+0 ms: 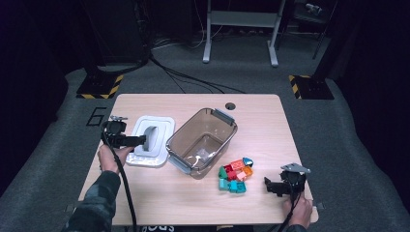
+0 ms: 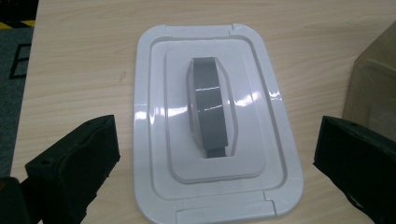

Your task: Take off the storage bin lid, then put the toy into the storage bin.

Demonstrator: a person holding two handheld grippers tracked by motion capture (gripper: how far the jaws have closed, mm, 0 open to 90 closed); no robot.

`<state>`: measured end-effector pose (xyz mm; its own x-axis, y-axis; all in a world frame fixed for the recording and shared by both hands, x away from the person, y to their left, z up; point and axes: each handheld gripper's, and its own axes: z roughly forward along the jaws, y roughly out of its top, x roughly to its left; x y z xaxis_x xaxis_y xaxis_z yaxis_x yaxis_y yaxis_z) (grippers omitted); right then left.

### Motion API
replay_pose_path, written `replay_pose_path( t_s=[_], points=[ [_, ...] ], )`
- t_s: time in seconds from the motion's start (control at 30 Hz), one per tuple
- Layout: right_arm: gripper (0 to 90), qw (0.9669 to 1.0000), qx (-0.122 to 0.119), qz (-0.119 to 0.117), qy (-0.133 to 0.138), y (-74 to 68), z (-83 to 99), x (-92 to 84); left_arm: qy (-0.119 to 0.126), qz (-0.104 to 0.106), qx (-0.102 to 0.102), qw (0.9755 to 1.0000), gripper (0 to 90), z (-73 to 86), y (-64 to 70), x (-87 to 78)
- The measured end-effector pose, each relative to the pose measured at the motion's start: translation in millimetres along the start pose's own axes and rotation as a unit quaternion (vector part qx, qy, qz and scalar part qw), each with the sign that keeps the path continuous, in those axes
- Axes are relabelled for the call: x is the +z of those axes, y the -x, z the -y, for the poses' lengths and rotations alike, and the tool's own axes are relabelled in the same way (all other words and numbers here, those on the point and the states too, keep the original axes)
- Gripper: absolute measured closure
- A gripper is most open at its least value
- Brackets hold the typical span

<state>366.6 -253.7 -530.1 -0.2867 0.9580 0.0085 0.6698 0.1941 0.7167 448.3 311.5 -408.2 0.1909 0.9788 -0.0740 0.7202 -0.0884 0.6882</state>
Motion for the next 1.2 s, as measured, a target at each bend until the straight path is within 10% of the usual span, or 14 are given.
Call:
replay_pose_path(
  t_s=[0.57,1.2],
  points=[
    [0.0,1.0,-0.003,0.001,0.001,0.1,0.0,0.0,-0.008,0.002,-0.017,0.9998,0.0,53.0,-38.3,-20.0],
    [0.0,1.0,-0.005,0.001,0.002,0.3,0.0,0.2,-0.048,-0.039,-0.031,0.9976,0.0,101.7,-67.8,-6.4]
  ],
)
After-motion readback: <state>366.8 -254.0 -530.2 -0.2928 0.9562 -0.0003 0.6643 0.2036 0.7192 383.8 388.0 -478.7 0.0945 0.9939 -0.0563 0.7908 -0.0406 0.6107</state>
